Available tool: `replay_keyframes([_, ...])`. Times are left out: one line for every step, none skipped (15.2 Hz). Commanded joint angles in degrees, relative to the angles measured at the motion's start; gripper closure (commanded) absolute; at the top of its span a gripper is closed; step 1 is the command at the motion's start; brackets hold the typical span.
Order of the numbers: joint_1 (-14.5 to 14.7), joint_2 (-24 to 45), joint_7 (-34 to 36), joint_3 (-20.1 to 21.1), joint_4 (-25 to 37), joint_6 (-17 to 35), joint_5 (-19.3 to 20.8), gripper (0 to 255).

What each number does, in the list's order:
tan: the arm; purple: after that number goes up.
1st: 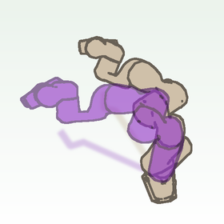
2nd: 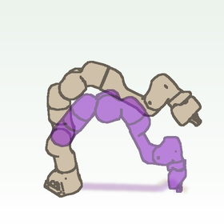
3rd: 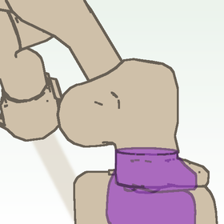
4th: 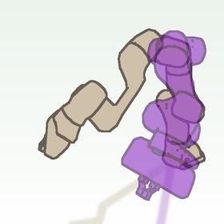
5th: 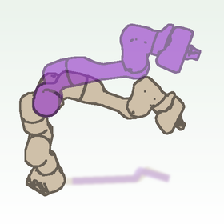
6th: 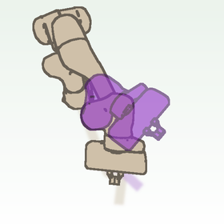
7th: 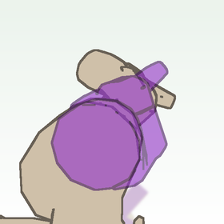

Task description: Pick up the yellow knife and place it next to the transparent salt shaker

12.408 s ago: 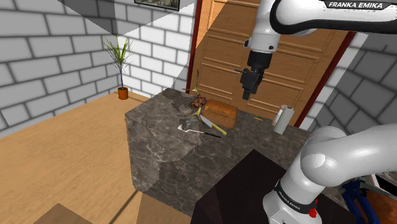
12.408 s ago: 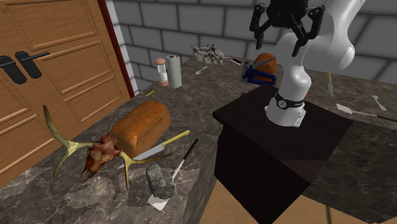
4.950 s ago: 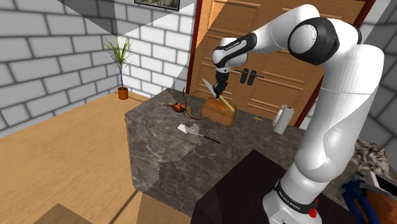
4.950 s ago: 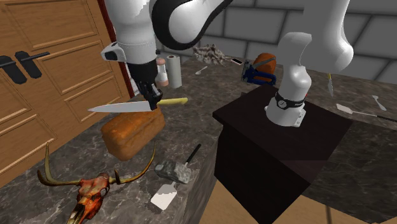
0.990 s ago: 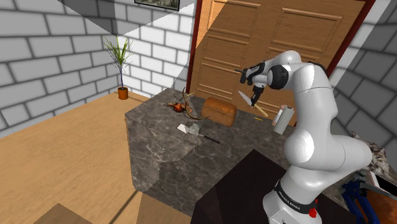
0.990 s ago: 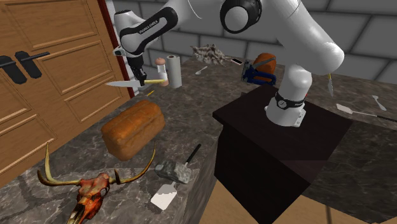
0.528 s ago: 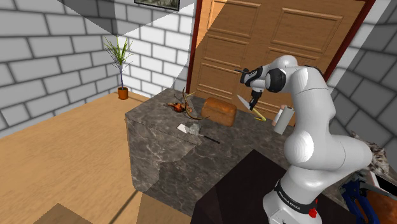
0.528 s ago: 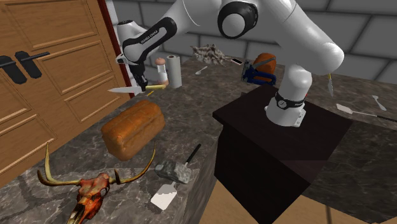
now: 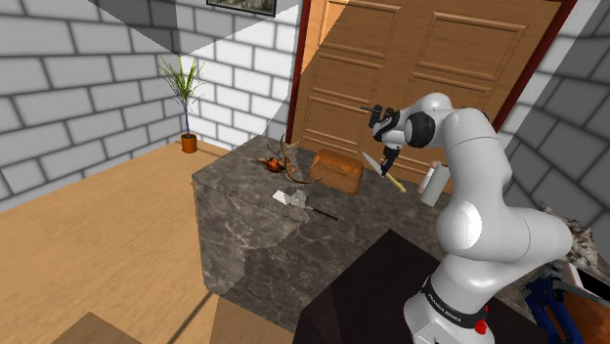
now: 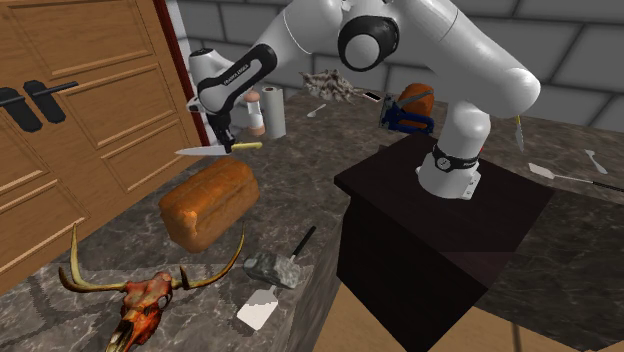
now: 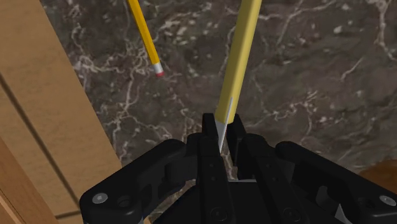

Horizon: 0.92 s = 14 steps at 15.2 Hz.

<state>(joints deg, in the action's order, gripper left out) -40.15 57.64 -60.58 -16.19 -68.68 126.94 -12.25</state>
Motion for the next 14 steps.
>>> replay_keyframes([0.0,0.8,0.1,0.2,-0.2,1.0,-0.1,255])
replay_keyframes([0.0,1.3,0.1,0.2,0.1,1.3,-0.2,255])
replay_keyframes([-0.1,1.9,0.1,0.3,0.3,1.6,-0.3,255])
replay_keyframes([-0.2,2.5,0.1,0.4,0.5,2.0,-0.3,255])
replay_keyframes([-0.3,3.4,0.1,0.5,1.0,2.4,-0.4,255])
replay_keyframes([-0.3,3.3,0.1,0.5,1.0,2.4,-0.4,255])
replay_keyframes([-0.3,3.4,0.1,0.5,1.0,2.4,-0.4,255])
replay_keyframes([-0.3,3.4,0.1,0.5,1.0,2.4,-0.4,255])
replay_keyframes([-0.3,3.4,0.1,0.5,1.0,2.4,-0.4,255])
replay_keyframes([-0.3,3.4,0.1,0.5,1.0,2.4,-0.4,255])
replay_keyframes([-0.3,3.4,0.1,0.5,1.0,2.4,-0.4,255])
replay_keyframes([-0.3,3.4,0.1,0.5,1.0,2.4,-0.4,255])
replay_keyframes([-0.3,3.4,0.1,0.5,1.0,2.4,-0.4,255])
replay_keyframes([-0.3,3.3,0.1,0.5,0.9,2.4,-0.4,0])
